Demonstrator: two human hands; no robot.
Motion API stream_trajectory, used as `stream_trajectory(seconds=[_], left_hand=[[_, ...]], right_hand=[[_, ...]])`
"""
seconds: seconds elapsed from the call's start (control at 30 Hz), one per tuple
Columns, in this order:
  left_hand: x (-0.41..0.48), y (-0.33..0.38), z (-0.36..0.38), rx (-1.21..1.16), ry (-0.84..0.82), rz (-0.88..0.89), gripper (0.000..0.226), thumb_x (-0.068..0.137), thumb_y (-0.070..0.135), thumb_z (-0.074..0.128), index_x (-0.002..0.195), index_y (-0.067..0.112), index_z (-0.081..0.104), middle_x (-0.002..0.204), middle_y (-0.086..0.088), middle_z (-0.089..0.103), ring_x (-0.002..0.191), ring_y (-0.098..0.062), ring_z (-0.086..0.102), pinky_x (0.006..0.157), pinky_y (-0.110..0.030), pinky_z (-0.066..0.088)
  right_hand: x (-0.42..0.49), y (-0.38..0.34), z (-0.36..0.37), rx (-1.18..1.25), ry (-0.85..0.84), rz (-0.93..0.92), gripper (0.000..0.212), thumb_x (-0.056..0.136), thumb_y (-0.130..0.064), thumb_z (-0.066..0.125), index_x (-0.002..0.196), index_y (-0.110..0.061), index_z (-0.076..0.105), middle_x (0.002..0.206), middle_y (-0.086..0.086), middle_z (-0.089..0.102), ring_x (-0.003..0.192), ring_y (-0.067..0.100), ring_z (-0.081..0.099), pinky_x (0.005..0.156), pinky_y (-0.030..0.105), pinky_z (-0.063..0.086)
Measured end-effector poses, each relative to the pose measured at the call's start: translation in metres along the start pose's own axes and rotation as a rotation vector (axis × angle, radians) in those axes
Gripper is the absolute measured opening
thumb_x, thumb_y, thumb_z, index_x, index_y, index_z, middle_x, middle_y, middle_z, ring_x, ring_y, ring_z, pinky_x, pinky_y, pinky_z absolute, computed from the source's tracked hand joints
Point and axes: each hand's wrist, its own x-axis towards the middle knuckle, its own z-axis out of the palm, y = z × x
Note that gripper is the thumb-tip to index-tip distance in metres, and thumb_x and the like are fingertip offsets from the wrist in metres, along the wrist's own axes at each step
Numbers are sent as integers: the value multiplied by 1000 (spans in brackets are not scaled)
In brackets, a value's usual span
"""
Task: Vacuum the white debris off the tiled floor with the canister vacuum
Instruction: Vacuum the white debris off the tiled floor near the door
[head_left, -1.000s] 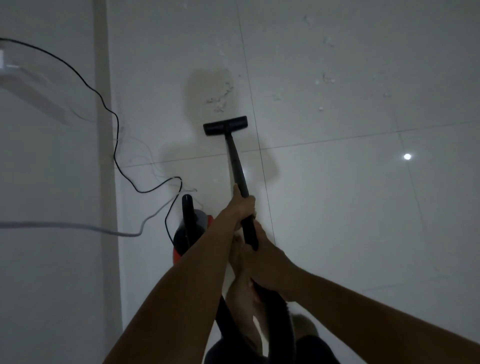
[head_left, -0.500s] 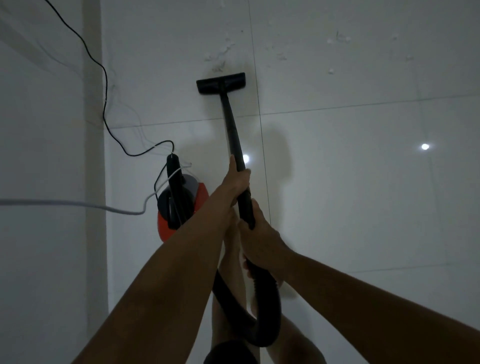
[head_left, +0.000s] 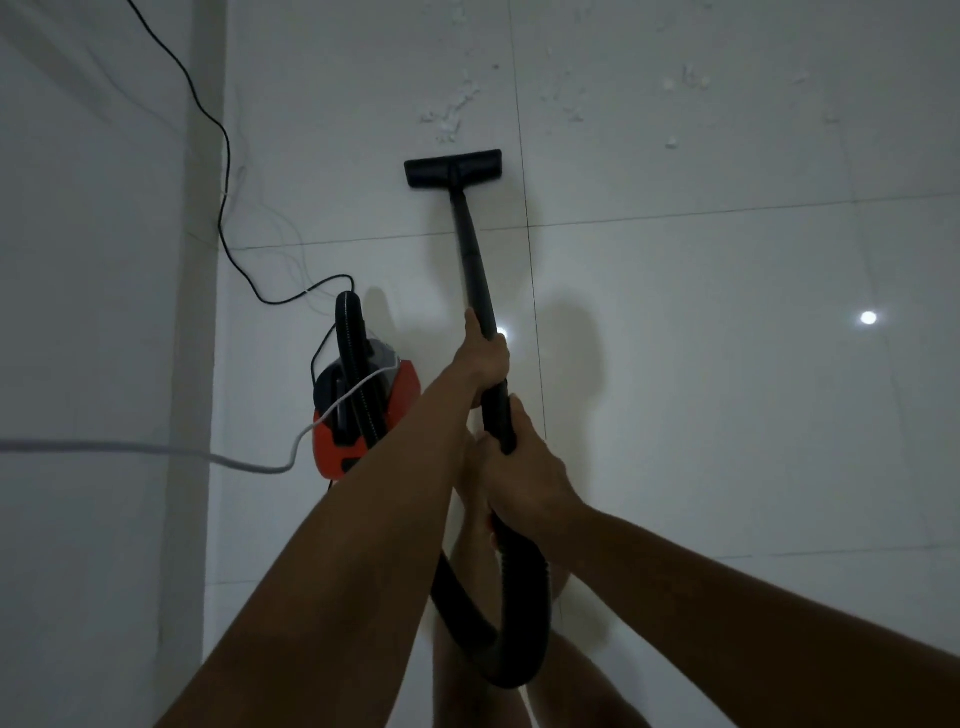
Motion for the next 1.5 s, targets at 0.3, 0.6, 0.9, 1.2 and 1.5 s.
stream_trajectory(seconds=[0.3,0.6,0.9,1.2,1.5], left_hand=[[4,-21,-4,63,-12,-8,68,107,27,32,155,35,-15,116,-12,56,74,-18,53,76,-37,51],[19,-48,19,77,-7,8,66,108,30,29,154,35,-18,146,-15,43,76,-14,52,83,-35,48],[29,-57,31,87,35,3,68,107,26,32,155,34,-16,141,-13,45,80,-18,54,94,-46,52],[29,-57,43,97,38,10,68,107,27,32,155,34,-17,143,-13,43,78,-17,54,85,-40,52],[28,-41,46,60,33,-2,69,108,25,32,155,34,-17,119,-5,43,77,-16,52,79,-35,47]], right_hand=[[4,20,21,-38,-28,-16,62,109,-39,37,161,-50,4,106,-6,69,73,14,73,50,17,51],[24,61,20,-53,-26,58,64,105,-48,38,155,-62,0,101,0,73,70,20,71,77,50,64],[31,74,9,-98,-55,65,64,109,-40,37,157,-57,-2,110,14,70,75,26,68,79,51,63],[37,86,2,-111,-45,51,63,108,-42,35,154,-60,-3,114,14,70,86,31,71,81,52,63],[28,71,-19,-70,-74,-10,61,109,-37,37,159,-52,4,88,-6,64,65,10,64,64,32,58]])
